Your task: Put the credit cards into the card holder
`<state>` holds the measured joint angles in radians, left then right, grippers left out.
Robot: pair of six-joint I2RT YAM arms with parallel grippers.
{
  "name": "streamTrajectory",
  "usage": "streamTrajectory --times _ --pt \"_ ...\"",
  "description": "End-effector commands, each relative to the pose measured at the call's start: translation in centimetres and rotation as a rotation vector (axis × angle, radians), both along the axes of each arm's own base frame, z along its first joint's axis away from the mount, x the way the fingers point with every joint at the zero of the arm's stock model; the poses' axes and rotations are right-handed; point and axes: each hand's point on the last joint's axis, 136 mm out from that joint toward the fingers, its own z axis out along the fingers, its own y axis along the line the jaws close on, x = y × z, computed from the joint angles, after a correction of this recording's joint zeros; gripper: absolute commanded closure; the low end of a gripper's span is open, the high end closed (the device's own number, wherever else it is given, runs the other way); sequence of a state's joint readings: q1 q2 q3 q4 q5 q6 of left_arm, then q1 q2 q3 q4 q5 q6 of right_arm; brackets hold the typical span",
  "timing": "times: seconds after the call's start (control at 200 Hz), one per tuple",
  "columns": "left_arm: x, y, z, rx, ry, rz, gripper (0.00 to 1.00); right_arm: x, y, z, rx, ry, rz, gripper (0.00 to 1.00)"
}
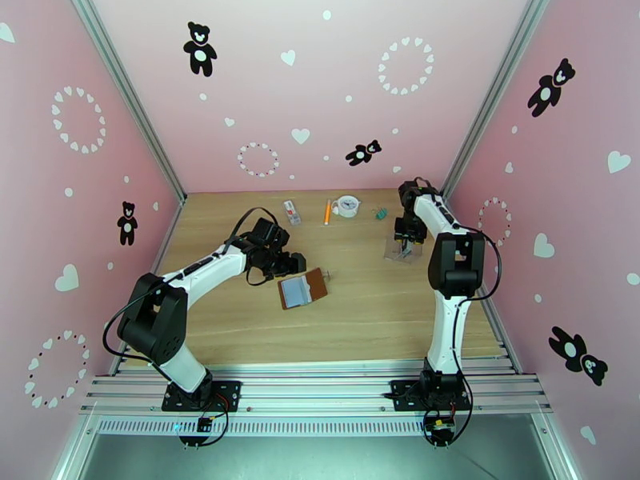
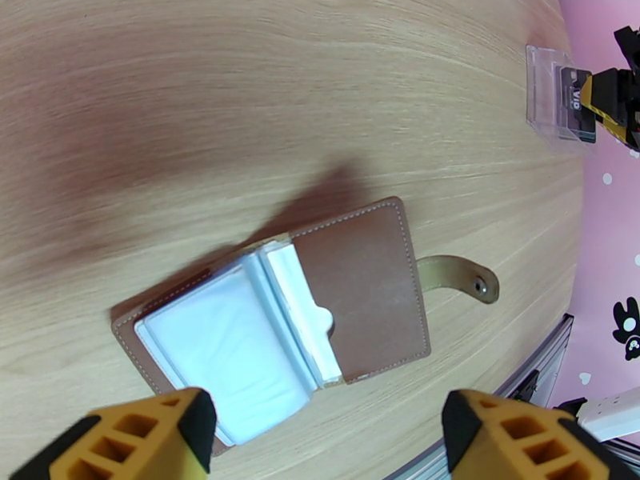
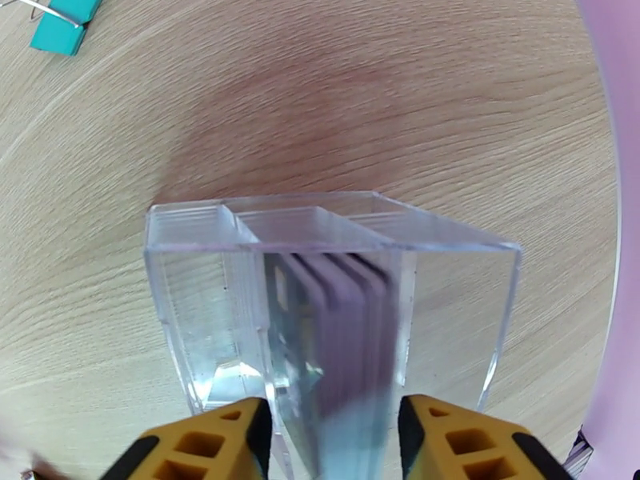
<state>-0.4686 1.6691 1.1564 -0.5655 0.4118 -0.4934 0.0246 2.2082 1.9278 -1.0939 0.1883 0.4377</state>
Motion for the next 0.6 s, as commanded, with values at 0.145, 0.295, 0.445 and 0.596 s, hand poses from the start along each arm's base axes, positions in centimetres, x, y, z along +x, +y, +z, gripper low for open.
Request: streamTrajectory --times 0.145,0.295,0.445,0.596 --pt "0.2 -0.58 0.21 0.001 -0.003 -0.019 0.2 -0.38 -0.68 -0.69 -0.03 0.042 -0.014 0.51" --pt "0.16 -0.55 0.25 0.0 -0.002 -0.02 0.2 -0.43 -0.92 -0.86 -0.04 0.047 -0.015 0.51" --pt "0.05 -0.5 0.17 0.002 -0.002 -0.02 0.2 -0.62 -1.14 -1.06 -0.053 0.058 -0.017 0.51" --pt "0.02 -0.5 0.16 0.003 -0.001 -0.021 0.2 -0.76 -1.35 -1.05 -0.06 0.063 -0.019 0.51"
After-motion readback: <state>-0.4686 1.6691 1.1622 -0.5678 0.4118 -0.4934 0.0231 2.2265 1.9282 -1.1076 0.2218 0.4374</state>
